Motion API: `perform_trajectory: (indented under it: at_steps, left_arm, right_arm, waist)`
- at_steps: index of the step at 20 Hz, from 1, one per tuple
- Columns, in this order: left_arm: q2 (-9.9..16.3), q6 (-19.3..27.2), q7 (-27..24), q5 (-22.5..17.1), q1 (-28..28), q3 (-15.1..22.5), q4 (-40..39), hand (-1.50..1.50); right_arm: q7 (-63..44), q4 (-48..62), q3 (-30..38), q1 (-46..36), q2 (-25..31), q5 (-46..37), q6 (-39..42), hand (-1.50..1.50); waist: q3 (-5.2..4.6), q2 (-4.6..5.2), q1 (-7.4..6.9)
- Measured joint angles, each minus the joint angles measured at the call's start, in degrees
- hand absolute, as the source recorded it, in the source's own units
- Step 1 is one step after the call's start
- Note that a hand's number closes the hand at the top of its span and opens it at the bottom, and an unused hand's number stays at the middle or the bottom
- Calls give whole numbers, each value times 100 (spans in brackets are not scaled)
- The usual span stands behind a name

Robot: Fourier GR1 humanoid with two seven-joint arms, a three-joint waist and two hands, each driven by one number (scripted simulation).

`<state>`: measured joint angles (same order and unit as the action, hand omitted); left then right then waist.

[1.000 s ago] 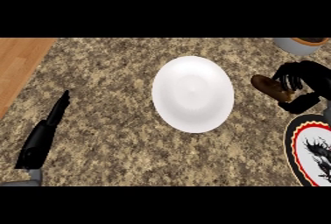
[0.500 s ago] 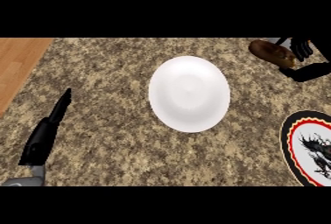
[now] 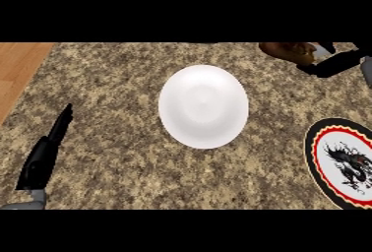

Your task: Pick the sweet potato from the plate and place it in the plate

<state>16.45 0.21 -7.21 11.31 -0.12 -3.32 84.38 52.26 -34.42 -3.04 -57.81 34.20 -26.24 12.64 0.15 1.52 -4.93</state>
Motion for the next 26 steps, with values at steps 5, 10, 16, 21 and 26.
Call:
perform_trajectory:
  at_steps: [5,10,16,21,26]
  left_arm:
    - [-23,71,3,55,150,-47,24,0]
    - [84,-18,50,-31,282,-213,130,0]
    - [82,-64,-95,-74,340,-333,13,0]
    - [65,-65,-1,-28,372,-334,170,0]
    - [-4,-50,-43,31,326,-326,57,0]
  right_arm:
    - [51,446,-120,-560,-497,-45,81,150]
    - [-306,573,-258,-941,-1163,-93,215,150]
    - [-739,681,-541,-1033,-1910,-370,257,150]
    - [-1131,883,-799,-1129,-2530,-710,98,150]
    - [-1289,1164,-988,-1044,-3043,-1011,-105,150]
  waist:
    - [-9,-55,140]
    - [-13,-106,269]
    - [-17,-127,356]
    - [-16,-127,355]
    - [-16,-118,358]
